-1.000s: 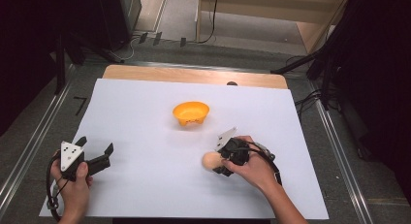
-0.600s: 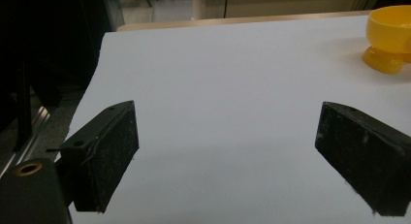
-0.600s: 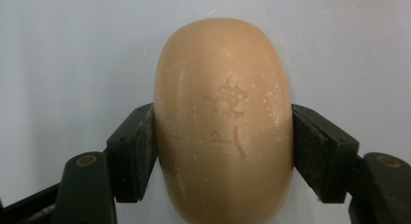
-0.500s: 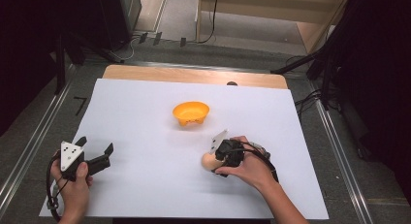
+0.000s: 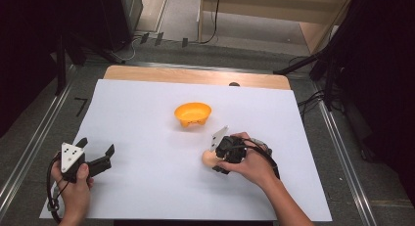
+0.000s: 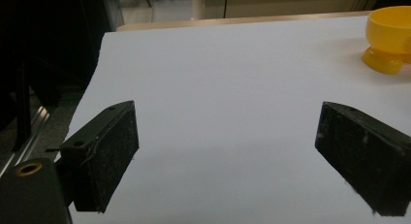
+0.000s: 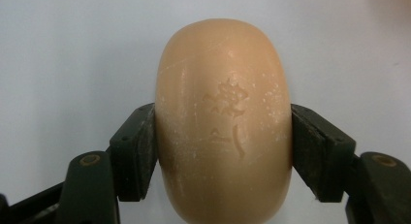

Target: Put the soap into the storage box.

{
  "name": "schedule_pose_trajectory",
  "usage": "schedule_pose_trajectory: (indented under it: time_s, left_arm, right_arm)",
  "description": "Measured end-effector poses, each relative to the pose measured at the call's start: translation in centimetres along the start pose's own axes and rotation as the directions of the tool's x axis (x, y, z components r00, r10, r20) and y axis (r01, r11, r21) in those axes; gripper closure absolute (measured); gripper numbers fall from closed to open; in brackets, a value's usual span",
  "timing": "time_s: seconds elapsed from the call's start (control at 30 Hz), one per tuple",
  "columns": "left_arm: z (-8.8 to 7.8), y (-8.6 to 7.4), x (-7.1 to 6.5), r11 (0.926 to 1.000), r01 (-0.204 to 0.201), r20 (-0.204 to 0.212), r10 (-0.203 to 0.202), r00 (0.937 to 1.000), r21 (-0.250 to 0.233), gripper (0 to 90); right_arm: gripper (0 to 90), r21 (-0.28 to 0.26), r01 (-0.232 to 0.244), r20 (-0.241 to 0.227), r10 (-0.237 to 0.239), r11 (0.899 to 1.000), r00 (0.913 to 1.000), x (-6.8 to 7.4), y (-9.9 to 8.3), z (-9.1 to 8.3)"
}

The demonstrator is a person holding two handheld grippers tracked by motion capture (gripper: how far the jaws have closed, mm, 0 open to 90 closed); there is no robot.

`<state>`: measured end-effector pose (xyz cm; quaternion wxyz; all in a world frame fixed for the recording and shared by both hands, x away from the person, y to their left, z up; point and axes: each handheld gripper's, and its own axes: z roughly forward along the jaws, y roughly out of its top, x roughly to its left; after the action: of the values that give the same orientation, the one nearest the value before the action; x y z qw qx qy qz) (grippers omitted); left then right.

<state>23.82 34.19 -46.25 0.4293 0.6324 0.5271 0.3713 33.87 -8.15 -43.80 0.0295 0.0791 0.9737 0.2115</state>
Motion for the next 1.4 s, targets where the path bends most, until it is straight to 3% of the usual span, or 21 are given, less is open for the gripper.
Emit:
schedule_pose_trajectory:
  time_s: [0.2, 0.47, 0.6, 0.77, 1.4]
  left_arm:
    - [0.0, 0.0, 0.0, 1.0000, 0.000, 0.002, 0.000, 1.0000, 0.000, 8.9]
    - [0.0, 0.0, 0.0, 1.0000, 0.000, 0.004, 0.000, 1.0000, 0.001, 8.8]
    - [0.0, 0.0, 0.0, 1.0000, 0.001, 0.003, -0.001, 1.0000, 0.002, 8.9]
    - [0.0, 0.0, 0.0, 1.0000, 0.001, 0.003, -0.001, 1.0000, 0.002, 8.8]
    - [0.0, 0.0, 0.1, 1.0000, 0.003, 0.009, -0.003, 1.0000, 0.002, 8.9]
  right_arm:
    - [32.8, -0.034, 0.007, -0.005, -0.007, 0.999, 1.0000, -1.1, 0.5, -0.9]
    - [32.7, -0.037, 0.023, 0.012, -0.022, 0.999, 0.9997, -2.5, 1.5, -1.9]
    - [32.7, -0.070, 0.025, 0.008, -0.025, 0.997, 0.9997, -3.5, 2.0, -2.5]
    - [32.7, -0.067, 0.031, 0.007, -0.031, 0.997, 0.9995, -4.5, 2.8, -3.0]
    - [32.7, -0.089, 0.112, 0.053, -0.108, 0.990, 0.9927, -7.7, 6.1, -4.1]
